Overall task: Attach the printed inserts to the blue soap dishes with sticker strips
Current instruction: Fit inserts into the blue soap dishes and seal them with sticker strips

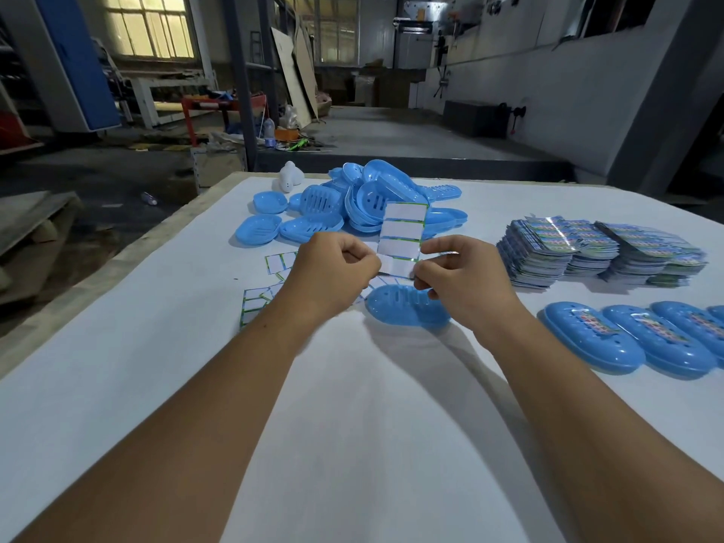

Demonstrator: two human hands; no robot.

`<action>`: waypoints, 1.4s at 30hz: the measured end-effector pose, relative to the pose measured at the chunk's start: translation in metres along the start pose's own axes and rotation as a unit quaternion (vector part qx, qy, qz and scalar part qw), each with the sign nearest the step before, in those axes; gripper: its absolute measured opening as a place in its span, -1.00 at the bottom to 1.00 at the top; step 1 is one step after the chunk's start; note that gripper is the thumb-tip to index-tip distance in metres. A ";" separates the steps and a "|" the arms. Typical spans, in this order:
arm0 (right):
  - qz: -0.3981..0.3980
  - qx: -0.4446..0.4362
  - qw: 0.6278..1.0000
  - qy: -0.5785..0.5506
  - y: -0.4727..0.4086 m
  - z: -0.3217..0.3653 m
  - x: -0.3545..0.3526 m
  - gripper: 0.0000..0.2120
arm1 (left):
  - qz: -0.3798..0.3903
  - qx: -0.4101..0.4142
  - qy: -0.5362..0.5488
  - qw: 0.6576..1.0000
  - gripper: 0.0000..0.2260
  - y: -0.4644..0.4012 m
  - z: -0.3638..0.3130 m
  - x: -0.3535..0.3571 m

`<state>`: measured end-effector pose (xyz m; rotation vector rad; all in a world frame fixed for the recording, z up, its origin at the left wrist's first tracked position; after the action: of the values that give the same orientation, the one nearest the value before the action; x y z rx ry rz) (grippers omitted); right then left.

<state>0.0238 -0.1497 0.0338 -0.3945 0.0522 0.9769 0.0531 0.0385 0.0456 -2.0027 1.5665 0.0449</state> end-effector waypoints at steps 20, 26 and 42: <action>-0.079 -0.013 0.990 0.120 -0.010 -0.001 -0.024 -0.85 | -0.109 0.066 -0.141 0.982 -0.89 -0.016 0.010 -0.019; 0.032 0.115 0.993 -0.001 0.024 0.008 0.008 -0.80 | -0.225 0.210 -0.156 0.939 -0.79 -0.016 -0.001 -0.034; 0.182 0.249 0.951 -0.013 0.018 0.004 -0.008 -0.79 | -0.187 0.398 -0.162 0.883 -0.49 -0.004 -0.019 -0.030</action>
<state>0.0044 -0.1454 0.0342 0.0997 0.3511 1.2880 0.0409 0.0567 0.0746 -1.4817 0.7661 -0.3464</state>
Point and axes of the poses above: each hand's wrist, its own y-axis away from the middle knuckle, its own x-axis out of the palm, z = x × y, the point moved 5 cm from there along -y, towards the middle knuckle, and after that the axes turned 15 degrees about -z, right-handed, at the moved point
